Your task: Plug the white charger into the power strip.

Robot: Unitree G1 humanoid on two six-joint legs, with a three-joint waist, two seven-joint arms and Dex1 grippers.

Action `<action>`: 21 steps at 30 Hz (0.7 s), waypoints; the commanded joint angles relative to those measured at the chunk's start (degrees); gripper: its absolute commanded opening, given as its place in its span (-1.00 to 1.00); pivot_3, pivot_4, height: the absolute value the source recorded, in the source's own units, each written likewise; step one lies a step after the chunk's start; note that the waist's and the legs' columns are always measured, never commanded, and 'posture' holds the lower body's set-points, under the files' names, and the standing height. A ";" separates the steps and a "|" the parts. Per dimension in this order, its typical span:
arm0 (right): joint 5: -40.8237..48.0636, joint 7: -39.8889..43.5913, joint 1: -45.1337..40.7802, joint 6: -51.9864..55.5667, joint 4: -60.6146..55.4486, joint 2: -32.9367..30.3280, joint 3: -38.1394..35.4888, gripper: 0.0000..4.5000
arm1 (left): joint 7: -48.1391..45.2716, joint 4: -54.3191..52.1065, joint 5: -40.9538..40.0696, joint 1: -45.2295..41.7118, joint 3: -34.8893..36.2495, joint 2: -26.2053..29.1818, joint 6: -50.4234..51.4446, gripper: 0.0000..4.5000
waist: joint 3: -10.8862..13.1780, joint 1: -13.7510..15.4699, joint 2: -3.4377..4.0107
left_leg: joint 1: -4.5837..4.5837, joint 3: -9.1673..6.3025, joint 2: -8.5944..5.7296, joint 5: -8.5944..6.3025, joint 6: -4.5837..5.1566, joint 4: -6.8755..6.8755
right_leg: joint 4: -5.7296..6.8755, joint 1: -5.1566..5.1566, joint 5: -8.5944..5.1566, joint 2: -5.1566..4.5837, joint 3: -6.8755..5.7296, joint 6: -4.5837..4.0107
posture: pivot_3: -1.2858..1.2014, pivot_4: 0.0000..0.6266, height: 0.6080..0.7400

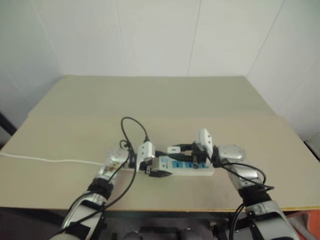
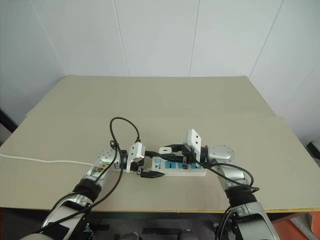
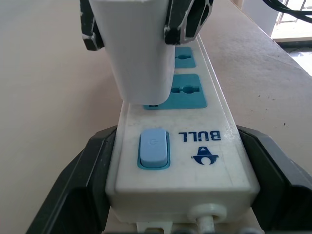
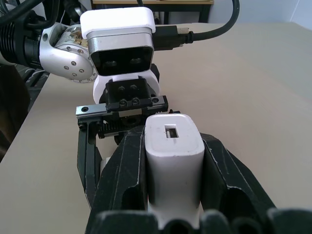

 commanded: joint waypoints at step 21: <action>-0.97 6.80 0.06 1.36 8.48 -6.18 0.22 -0.48 | -1.67 0.17 -0.05 -1.92 -0.42 1.00 1.63 0.46 | 0.00 0.42 -0.01 | -0.04 0.01 -0.02 0.00 0.00 0.00 | -0.06 0.01 0.00 -0.02 -0.01 0.01 | 0.03 -0.52 1.00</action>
